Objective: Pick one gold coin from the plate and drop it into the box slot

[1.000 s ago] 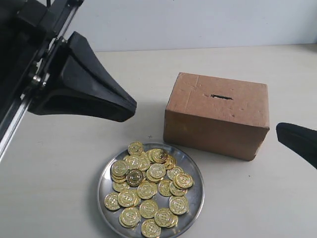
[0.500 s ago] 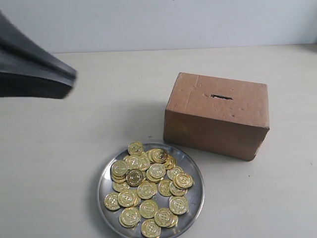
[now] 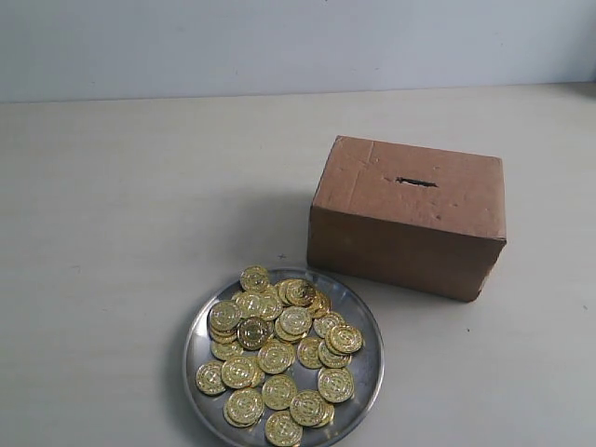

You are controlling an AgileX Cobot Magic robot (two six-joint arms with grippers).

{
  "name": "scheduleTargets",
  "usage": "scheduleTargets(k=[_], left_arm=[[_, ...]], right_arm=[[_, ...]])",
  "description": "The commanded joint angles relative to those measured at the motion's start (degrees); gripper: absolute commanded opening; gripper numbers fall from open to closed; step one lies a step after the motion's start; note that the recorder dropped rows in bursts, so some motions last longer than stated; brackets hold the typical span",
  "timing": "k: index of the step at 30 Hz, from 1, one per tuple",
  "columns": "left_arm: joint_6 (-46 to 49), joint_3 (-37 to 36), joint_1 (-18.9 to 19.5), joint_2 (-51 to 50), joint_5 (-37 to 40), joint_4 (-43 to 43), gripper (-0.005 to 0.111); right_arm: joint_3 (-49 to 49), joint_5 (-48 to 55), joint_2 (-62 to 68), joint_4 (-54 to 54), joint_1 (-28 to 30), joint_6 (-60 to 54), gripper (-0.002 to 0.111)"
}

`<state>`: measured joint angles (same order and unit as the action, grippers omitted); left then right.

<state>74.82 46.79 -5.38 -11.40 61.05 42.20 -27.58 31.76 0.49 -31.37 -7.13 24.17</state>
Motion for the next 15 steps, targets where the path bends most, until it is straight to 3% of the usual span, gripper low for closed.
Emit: scheduleTargets(k=[1,4,15], left_arm=[[-0.29,-1.73,0.85,6.83,0.20,0.33,0.000],[-0.29,-2.81,0.85,11.40,0.20,0.33,0.000],[-0.29,-2.98,0.72,11.40,2.32,0.35,0.000]], right_arm=[[0.25,-0.45,-0.49,-0.11,2.59,-0.02,0.089],[0.25,-0.67,-0.49,-0.11,2.57,-0.02,0.089],[0.25,-0.25,-0.49,-0.11,2.57,-0.02,0.089]])
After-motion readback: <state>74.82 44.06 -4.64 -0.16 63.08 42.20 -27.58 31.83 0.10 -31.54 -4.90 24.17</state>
